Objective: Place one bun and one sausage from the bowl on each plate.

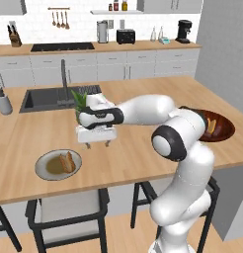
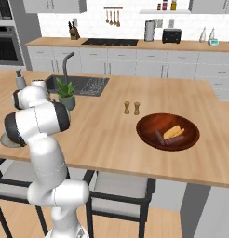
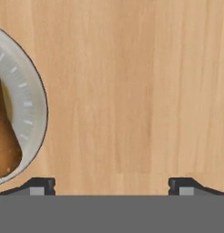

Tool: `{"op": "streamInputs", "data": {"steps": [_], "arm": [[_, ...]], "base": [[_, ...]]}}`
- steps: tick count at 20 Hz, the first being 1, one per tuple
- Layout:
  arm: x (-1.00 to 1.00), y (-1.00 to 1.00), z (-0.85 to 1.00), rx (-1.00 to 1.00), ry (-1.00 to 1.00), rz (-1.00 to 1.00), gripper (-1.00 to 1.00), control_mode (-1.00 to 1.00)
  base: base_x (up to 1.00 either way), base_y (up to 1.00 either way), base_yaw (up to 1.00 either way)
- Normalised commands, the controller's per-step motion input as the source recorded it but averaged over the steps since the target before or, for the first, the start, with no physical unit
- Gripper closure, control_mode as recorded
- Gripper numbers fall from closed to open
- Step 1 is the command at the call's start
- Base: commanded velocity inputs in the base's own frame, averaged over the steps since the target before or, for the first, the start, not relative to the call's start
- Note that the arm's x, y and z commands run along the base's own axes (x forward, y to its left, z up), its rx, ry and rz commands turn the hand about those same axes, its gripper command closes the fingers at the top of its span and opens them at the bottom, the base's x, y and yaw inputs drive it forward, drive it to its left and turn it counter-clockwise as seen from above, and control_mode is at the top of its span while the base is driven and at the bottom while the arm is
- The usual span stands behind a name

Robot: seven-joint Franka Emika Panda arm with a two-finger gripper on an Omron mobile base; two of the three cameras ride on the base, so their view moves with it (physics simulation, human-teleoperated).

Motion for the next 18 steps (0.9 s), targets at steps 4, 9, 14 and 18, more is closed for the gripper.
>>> {"op": "streamInputs", "data": {"steps": [4,9,14,18], "arm": [[-0.1,-1.0,0.18,0.02,0.03,-0.04,-1.0,-1.0],[0.0,-1.0,0.22,0.01,0.03,-0.02,-1.0,-1.0],[0.0,-1.0,0.18,0.01,0.05,-0.01,-1.0,-1.0],[0.0,-1.0,0.12,0.0,0.07,-0.02,-1.0,-1.0]], "base": [[0.0,0.0,0.0],[0.0,0.0,0.0],[0.0,0.0,0.0],[0.0,0.0,0.0]]}}
